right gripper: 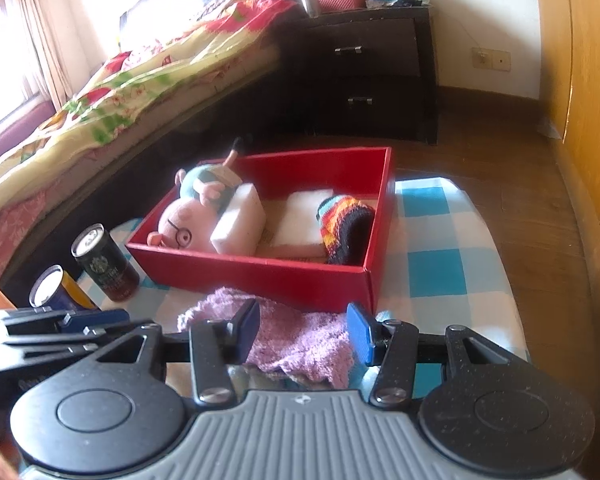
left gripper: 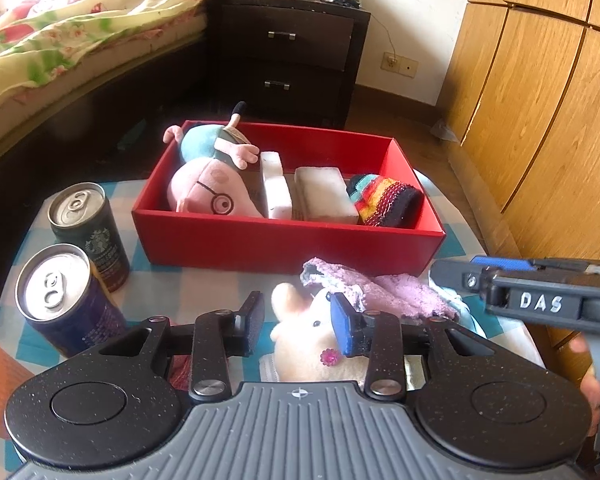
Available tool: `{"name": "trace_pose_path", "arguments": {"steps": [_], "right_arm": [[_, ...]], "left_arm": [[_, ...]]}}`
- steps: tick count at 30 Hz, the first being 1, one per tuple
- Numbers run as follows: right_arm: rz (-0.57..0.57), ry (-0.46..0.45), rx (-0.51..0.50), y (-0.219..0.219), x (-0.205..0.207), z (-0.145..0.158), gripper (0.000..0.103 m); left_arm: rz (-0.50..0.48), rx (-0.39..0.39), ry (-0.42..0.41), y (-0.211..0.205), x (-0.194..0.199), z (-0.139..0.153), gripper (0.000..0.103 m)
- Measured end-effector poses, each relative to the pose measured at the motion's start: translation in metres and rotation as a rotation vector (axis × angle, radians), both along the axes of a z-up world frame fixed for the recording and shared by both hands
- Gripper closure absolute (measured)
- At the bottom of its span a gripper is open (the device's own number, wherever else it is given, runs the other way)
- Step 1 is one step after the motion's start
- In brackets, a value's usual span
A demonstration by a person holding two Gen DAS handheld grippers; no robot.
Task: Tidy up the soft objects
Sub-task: 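Reach the left tool toward the white bunny while the right tool approaches the purple towel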
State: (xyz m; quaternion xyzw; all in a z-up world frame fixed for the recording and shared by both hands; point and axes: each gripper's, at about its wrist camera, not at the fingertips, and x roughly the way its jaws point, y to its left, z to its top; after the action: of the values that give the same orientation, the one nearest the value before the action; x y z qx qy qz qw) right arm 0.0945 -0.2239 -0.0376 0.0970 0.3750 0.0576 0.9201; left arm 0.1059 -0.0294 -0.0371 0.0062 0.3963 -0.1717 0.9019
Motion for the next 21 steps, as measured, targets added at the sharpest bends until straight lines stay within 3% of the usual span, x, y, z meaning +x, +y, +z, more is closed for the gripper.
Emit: {"name": "trace_pose_path", "arguments": {"steps": [4, 21], "right_arm": [[0.031, 0.027, -0.026, 0.003, -0.001, -0.008, 0.068], [0.144, 0.05, -0.167, 0.025, -0.003, -0.023, 0.064]], "left_arm": [[-0.008, 0.006, 0.006, -0.002, -0.003, -0.002, 0.064], [-0.023, 0.017, 0.038, 0.001, -0.012, -0.008, 0.059]]}}
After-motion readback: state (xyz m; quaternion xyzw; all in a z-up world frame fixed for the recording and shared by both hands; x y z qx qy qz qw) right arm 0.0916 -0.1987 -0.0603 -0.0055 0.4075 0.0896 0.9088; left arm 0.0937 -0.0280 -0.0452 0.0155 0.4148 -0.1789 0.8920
